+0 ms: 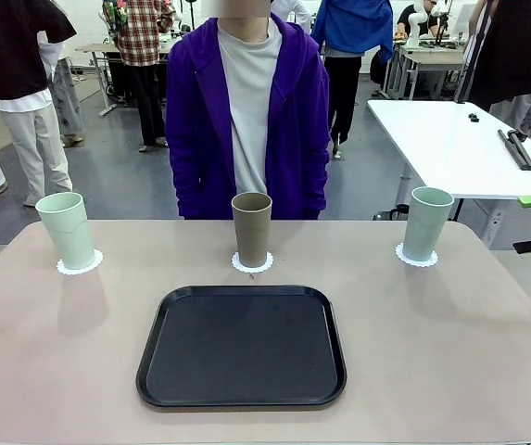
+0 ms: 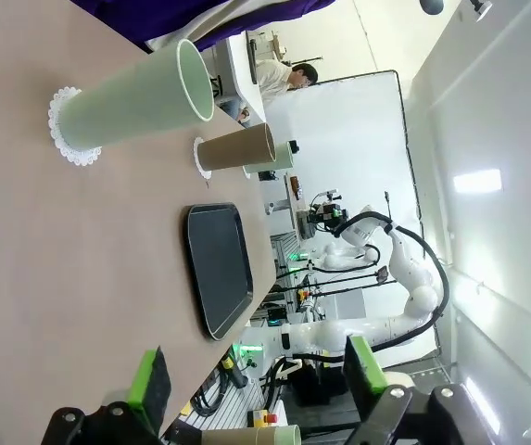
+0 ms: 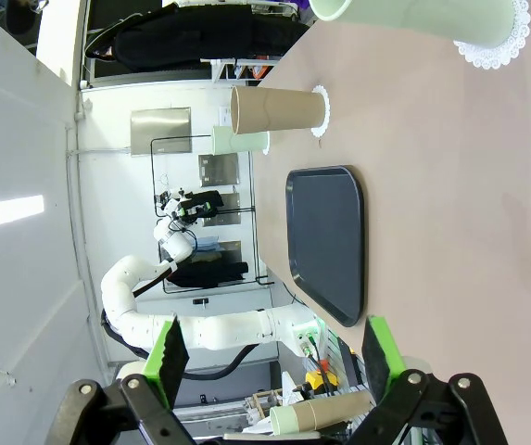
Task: Place coasters on the table and set cups on them.
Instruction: Take one Reusable plastic cup from the Flat Tray and place it on a coaster set by the human.
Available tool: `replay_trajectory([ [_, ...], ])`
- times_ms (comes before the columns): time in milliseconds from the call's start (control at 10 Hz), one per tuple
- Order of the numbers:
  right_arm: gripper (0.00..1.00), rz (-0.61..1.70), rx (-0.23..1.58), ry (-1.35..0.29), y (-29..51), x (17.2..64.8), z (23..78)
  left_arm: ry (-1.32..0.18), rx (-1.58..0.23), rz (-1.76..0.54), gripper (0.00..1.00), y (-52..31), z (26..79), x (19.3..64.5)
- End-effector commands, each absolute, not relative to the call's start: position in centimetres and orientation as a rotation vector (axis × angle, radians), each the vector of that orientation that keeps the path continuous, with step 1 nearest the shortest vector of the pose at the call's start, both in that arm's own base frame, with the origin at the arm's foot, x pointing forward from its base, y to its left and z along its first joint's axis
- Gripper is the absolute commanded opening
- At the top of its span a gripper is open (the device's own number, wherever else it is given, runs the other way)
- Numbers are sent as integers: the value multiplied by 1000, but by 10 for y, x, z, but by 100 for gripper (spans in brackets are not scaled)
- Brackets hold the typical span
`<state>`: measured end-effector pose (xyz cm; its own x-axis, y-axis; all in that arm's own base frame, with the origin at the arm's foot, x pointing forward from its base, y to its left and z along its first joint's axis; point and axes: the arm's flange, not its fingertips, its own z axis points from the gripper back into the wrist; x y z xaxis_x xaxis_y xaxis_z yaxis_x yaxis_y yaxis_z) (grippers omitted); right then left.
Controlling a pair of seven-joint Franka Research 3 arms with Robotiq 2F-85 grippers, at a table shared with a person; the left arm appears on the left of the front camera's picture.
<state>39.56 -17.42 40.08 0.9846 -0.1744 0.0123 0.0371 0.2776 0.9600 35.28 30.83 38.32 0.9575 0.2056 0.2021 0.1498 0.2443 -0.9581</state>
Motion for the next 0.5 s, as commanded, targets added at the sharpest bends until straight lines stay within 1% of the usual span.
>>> replay_trajectory([
  [0,100,-149,1283,-125,-173,395,401,-323,-1343,44,100,309,385,351],
  [400,100,-149,1283,-125,-173,395,401,-323,-1343,44,100,309,385,351],
])
